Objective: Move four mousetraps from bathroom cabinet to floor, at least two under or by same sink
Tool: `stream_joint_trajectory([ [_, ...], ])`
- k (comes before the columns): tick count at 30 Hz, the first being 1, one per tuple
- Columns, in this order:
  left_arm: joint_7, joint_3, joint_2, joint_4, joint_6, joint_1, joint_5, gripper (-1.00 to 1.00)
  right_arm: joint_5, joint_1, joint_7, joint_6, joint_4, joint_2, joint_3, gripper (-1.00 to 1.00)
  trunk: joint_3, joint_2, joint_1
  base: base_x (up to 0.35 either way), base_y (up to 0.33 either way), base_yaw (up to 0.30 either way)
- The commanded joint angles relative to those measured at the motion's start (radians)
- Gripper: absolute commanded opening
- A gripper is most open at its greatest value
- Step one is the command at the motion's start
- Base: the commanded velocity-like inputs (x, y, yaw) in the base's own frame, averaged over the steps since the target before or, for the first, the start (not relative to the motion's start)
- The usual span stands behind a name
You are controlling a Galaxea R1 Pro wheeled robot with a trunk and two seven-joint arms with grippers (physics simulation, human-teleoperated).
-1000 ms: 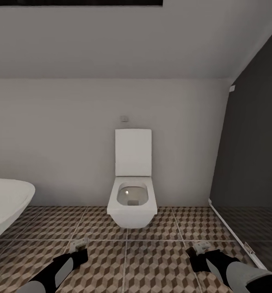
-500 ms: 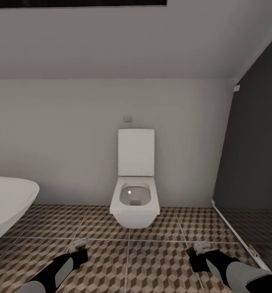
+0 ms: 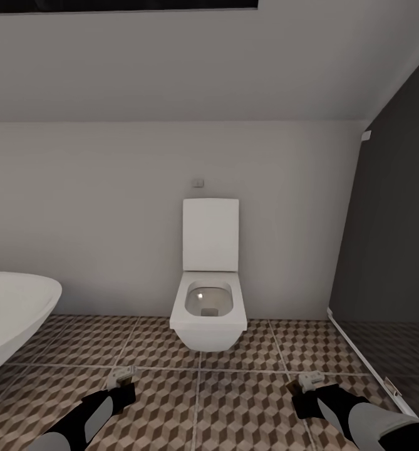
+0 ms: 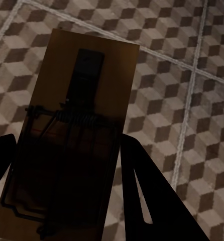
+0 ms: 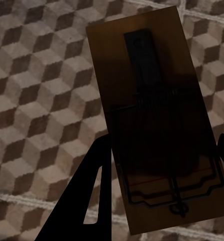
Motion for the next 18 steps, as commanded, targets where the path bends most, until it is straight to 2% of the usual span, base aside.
stream_joint_trajectory([
  [1, 0.005, -0.008, 0.001, -0.003, 0.004, 0.0, 0.008, -1.0, -0.013, -0.001, 0.006, 0.002, 0.001, 0.0, 0.009, -1.0, -0.001, -0.001, 0.0, 0.0, 0.0, 0.0],
  [18, 0.008, -0.007, -0.005, -0.004, 0.008, 0.0, 0.008, -1.0, -0.013, -0.001, 0.004, 0.002, 0.001, -0.001, 0.009, -1.0, -0.001, -0.001, 0.0, 0.0, 0.0, 0.0],
])
